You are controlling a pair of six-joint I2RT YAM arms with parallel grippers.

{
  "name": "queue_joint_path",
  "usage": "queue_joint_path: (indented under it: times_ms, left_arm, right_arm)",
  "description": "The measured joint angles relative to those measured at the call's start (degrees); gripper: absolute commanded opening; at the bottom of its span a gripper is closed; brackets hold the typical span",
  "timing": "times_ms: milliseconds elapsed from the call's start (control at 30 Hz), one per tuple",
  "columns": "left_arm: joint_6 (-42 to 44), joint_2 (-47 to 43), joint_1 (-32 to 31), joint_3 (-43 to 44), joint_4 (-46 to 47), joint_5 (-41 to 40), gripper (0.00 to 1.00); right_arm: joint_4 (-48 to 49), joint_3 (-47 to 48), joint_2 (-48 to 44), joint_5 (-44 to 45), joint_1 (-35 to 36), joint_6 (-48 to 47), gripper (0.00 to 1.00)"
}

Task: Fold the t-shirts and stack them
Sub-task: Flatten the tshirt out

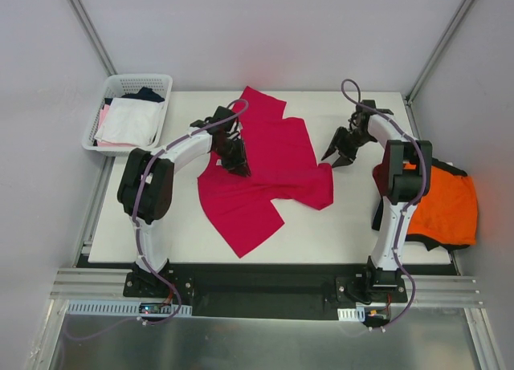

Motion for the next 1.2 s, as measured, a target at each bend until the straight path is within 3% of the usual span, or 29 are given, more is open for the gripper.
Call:
queue_joint_path:
  times_ms: [167, 233, 267, 667, 1000, 1200]
  left_arm:
    - [0.3, 0.0, 0.0, 0.0, -0.3, 0.0, 0.20]
    - [0.3, 0.0, 0.0, 0.0, -0.3, 0.0, 0.20]
    - [0.3, 0.0, 0.0, 0.0, -0.3, 0.0, 0.20]
    - [0.3, 2.4, 0.0, 0.7, -0.5, 0.4, 0.19]
    - [0.0, 5.1, 0.0, 4.4, -0.6, 0.4, 0.19]
    - [-0.3, 5.9, 0.0, 5.8, -0.5, 0.4, 0.19]
  right_arm:
    - [1.8, -0.7, 1.4, -0.3, 0.0, 0.0, 0.39]
    - [2.7, -1.3, 1.5, -0.5, -0.1, 0.0, 0.17]
    - [3.0, -1.6, 1.5, -0.7, -0.1, 0.2, 0.02]
    - [3.7, -2.4, 0.5, -1.8, -0.1, 0.7, 0.01]
    - [-3.0, -1.5, -13.5, 1.4, 0.2, 1.2, 0.01]
    - [-7.5, 2.4, -17.1, 4.0, 0.3, 1.1, 0.01]
